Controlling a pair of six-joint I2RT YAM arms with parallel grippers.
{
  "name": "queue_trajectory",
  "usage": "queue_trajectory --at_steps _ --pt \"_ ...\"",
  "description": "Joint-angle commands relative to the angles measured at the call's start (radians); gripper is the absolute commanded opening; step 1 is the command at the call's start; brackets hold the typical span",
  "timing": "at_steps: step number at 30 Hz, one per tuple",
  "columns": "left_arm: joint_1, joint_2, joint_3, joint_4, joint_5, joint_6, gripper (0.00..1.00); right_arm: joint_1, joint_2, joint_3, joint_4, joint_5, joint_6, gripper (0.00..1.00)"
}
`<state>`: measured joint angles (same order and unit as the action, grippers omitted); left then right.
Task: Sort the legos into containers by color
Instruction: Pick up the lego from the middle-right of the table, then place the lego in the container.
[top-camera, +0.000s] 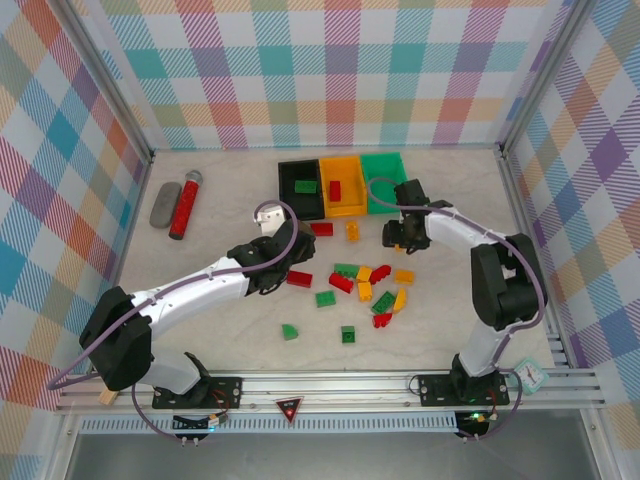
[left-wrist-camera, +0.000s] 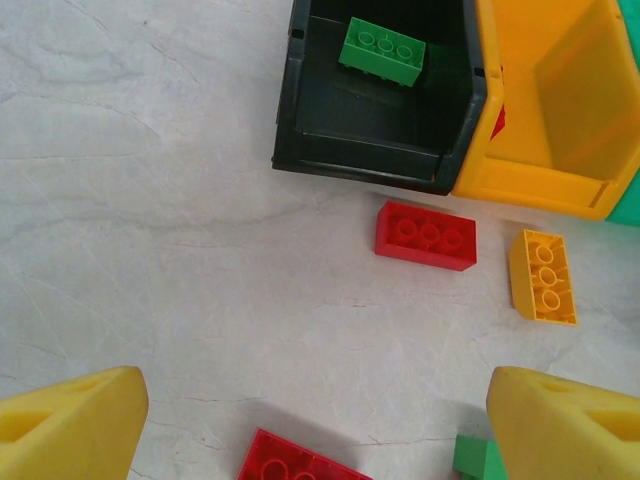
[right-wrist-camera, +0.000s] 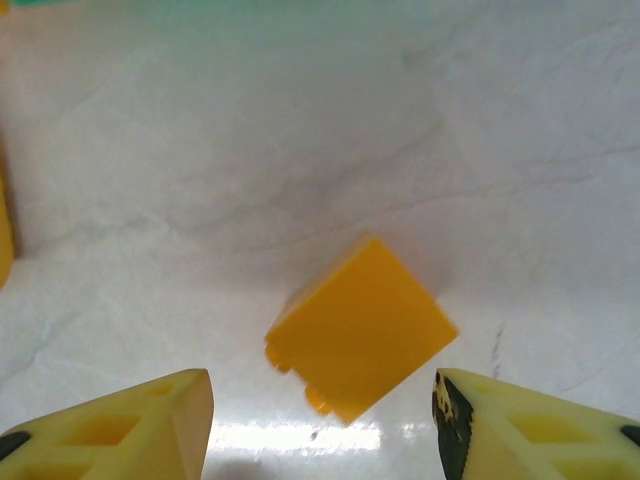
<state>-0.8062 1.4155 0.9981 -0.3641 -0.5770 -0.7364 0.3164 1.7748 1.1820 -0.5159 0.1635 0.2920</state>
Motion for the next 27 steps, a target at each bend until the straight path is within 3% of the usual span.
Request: queue_trajectory --at_steps 1,7,10,14,18,24,27 --pt "0.009 -0.026 0.004 -0.005 -0.004 0.014 0.88 -0.010 0.078 0.042 -0.071 0.081 -0.037 0.61" --pt "0.010 -0.043 0.002 -0.031 -0.026 0.014 0.88 -0.017 0.117 0.082 -0.083 0.012 -0.047 0.59" --pt "0.012 -0.036 0.010 -0.039 -0.014 0.018 0.88 -0.016 0.119 0.084 -0.069 -0.035 -0.051 0.40" --pt "0.013 -0.028 0.010 -0.036 -0.011 0.017 0.88 -0.016 0.085 0.083 -0.054 -0.073 -0.051 0.35" --pt "0.013 -0.006 0.021 -0.032 0.005 0.020 0.88 -0.016 0.060 0.156 -0.055 -0.106 -0.051 0.35" --pt "0.015 0.059 0.087 -0.081 0.037 0.037 0.88 -0.026 0.180 0.482 -0.147 -0.102 -0.060 0.36" --pt "0.016 0.081 0.109 -0.105 0.048 0.041 0.88 -0.037 0.297 0.679 -0.230 -0.098 -0.067 0.50"
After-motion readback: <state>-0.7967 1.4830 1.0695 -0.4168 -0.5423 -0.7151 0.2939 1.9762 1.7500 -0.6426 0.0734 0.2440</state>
